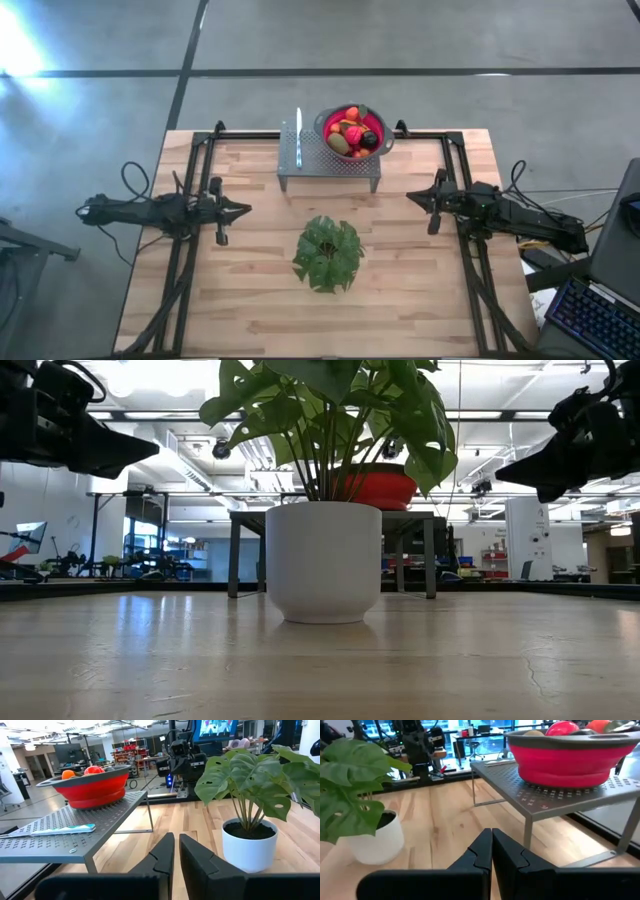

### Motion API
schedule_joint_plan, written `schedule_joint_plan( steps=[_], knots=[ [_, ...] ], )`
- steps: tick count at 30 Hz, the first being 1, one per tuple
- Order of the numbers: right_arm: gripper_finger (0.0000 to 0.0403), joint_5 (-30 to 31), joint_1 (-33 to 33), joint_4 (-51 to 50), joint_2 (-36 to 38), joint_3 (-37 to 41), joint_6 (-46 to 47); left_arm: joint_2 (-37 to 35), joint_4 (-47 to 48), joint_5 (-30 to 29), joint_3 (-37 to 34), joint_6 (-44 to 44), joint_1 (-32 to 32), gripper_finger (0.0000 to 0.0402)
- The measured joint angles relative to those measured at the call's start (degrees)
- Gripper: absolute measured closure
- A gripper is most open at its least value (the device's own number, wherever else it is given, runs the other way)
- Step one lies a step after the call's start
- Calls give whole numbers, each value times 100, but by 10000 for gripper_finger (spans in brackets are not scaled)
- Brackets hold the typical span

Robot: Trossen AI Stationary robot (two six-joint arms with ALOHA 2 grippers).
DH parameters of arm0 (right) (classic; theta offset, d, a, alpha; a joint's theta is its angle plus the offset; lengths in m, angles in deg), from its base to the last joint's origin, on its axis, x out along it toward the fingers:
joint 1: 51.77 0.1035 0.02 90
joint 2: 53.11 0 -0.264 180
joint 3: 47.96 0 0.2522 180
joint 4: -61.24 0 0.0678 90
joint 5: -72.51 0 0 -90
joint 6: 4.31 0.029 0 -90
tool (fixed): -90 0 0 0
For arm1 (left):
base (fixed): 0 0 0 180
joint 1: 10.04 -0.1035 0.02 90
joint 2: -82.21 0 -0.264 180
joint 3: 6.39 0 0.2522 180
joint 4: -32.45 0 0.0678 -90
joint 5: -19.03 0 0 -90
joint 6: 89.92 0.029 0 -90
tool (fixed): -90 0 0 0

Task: Pick & Place Fruit
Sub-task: Return to Home Position

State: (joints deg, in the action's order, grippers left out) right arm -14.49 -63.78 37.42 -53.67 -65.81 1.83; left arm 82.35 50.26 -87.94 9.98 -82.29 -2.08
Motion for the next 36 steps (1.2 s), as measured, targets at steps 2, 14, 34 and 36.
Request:
schedule_joint_plan(
  steps=[2,14,34,36],
  knots=[
    [394,1,-1,0,0,0,-81,0,-4,-2,0,-1,0,368],
    [394,1,0,6,0,-4,-117,0,-14,-2,-2,-10,0,371],
    [394,1,0,8,2,-7,-119,0,-17,-4,-4,-12,0,367],
    [394,1,0,8,2,-7,-119,0,-17,-4,-4,-12,0,369]
  ],
)
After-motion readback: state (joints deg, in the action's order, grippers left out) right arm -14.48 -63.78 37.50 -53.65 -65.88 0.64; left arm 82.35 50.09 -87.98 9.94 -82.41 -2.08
